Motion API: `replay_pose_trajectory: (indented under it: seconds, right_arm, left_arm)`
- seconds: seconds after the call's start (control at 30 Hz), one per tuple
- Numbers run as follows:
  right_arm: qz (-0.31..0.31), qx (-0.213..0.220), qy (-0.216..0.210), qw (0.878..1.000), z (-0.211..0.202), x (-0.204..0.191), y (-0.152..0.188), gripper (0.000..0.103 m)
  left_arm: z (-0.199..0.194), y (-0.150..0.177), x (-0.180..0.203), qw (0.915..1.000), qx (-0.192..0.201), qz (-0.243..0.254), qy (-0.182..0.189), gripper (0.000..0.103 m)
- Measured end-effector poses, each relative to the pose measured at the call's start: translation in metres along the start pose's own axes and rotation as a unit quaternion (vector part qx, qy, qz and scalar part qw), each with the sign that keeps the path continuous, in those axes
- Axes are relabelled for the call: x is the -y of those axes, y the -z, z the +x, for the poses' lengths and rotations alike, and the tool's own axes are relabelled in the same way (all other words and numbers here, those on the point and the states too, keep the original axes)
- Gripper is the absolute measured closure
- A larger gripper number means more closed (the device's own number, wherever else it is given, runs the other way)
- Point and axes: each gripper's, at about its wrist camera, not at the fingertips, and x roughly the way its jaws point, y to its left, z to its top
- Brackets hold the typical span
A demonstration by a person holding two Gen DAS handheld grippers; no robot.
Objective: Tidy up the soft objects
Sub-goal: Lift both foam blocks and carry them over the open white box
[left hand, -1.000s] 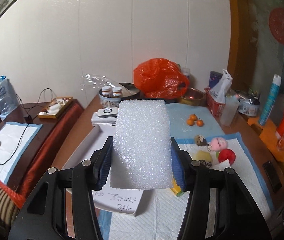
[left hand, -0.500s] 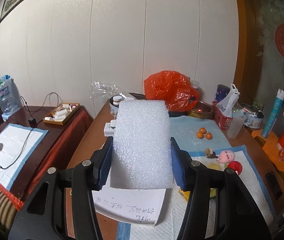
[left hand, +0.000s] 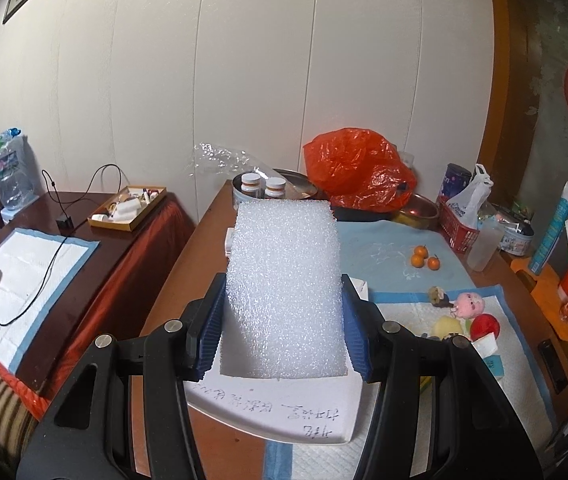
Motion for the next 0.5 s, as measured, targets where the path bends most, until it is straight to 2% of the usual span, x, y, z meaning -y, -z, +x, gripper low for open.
replay_pose_trajectory:
  seconds: [0.5]
  right_arm:
    - [-0.024,-0.030,-0.015,0.999,0.041,-0.055,0.007,0.008]
  left_arm:
    - [0.022,0.005,-0.049,0.9998,-0.018,-0.009,0.004,0.050]
